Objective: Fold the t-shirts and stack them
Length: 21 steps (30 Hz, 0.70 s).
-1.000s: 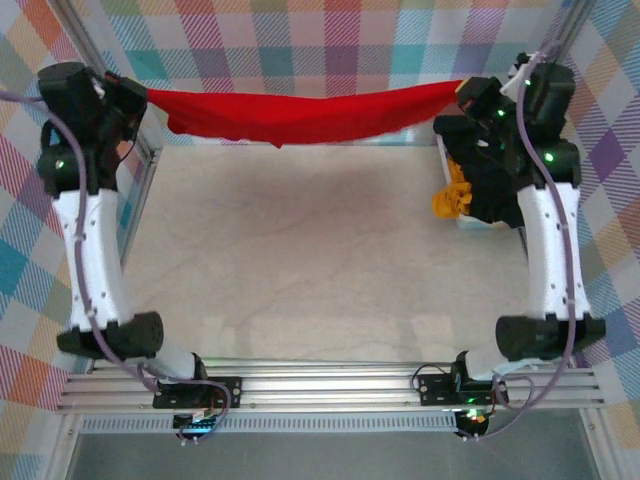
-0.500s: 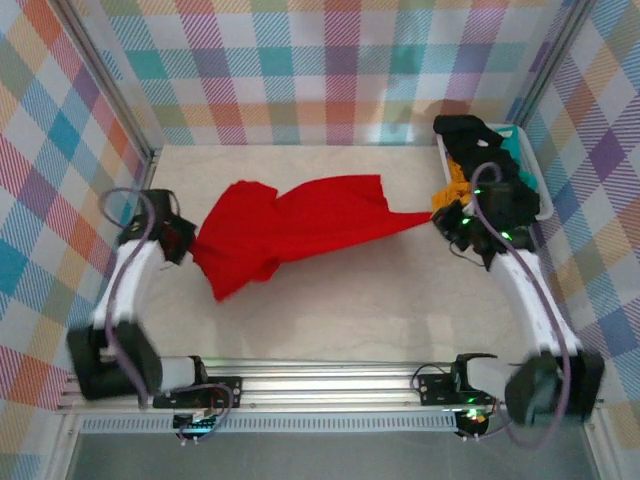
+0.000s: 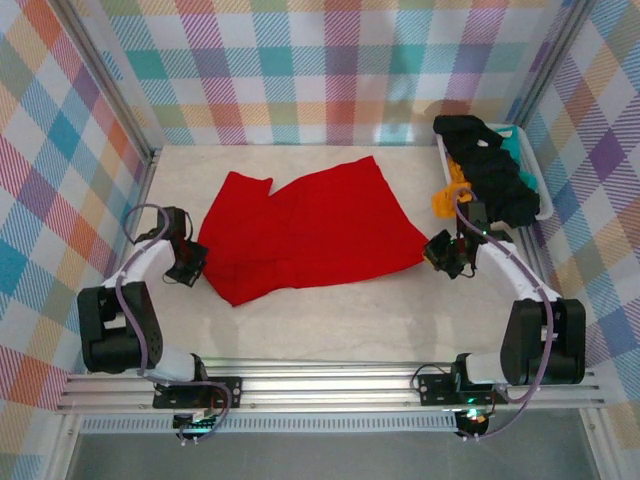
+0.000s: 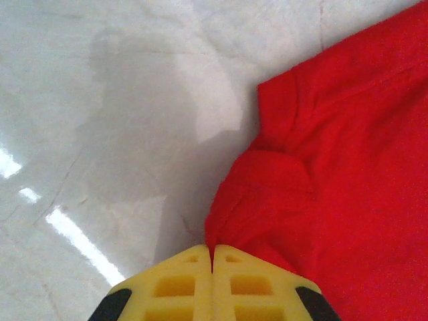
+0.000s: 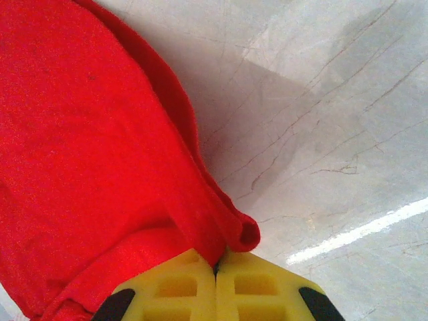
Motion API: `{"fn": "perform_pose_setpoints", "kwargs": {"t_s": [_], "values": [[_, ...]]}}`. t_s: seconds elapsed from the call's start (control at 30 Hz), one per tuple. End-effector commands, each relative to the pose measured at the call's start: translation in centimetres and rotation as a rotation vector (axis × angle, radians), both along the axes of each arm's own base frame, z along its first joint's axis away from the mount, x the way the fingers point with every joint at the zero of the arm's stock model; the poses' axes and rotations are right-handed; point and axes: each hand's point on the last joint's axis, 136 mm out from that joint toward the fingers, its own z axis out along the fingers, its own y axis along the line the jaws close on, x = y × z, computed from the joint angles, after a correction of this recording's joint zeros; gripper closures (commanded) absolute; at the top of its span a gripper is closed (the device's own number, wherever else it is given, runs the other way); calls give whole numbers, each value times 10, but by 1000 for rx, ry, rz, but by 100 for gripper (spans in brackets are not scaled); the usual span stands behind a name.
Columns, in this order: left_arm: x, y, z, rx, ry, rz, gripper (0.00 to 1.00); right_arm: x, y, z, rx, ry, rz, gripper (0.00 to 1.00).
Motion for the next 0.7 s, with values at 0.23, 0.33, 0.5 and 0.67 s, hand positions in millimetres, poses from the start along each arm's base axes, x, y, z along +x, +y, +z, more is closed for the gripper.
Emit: {"fn": "perform_pose_setpoints", "kwargs": {"t_s": [0.23,0.33,0.5,0.67], "values": [[-57,14,15,94,21,92,90,-71,-22,-6,-77,123,-123,100],[-64,15,18,95,15,128,81,-94,-18,-17,-39,182,-157,93],[-58,20,60,134,-75,183,51,-88,-36,27,-216,24,-151,42],[17,-10,99,40,-261,48,57,-9,20,72,-156,-220,163,51]]}}
